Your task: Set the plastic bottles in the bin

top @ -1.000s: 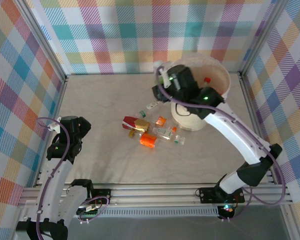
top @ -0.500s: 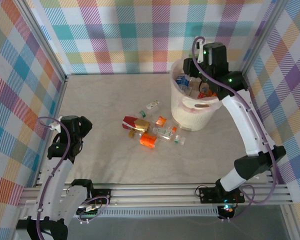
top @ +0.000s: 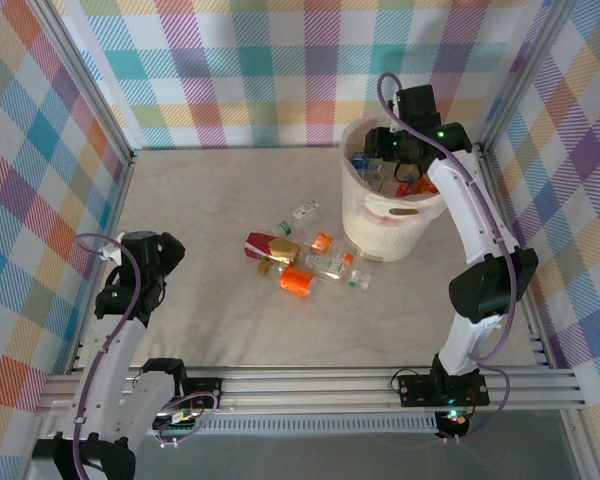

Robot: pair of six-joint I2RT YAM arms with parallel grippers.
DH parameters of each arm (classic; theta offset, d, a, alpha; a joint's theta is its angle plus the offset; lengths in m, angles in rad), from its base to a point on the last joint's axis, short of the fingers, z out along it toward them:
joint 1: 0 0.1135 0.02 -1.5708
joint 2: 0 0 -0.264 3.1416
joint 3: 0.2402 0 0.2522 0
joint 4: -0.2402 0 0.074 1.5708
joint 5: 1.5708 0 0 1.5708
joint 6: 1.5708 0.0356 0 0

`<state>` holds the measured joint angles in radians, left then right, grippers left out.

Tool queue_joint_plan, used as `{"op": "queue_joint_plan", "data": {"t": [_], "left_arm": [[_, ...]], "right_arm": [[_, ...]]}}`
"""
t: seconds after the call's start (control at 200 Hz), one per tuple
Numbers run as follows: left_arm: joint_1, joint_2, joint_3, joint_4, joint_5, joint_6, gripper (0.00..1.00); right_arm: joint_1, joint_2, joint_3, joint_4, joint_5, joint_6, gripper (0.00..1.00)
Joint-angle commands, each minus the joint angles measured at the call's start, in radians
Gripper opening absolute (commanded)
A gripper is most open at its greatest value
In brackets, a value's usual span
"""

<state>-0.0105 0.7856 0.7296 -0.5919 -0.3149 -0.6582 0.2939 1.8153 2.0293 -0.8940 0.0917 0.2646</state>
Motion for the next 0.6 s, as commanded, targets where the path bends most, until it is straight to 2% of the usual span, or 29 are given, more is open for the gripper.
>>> {"op": "queue_joint_plan", "data": {"t": [0.0, 0.595], "left_arm": [[0.011, 0.007, -0.002, 0.018, -0.003, 0.000, 1.00], [0.012, 0.020, 0.000, 0.020, 0.003, -0.009, 1.00]], "right_arm": [[-0.007, 0.002, 0.041, -0.059, -0.031, 0.024, 0.55], [-0.012, 0.018, 0.036, -0.099, -0.033, 0.009, 0.69]]}}
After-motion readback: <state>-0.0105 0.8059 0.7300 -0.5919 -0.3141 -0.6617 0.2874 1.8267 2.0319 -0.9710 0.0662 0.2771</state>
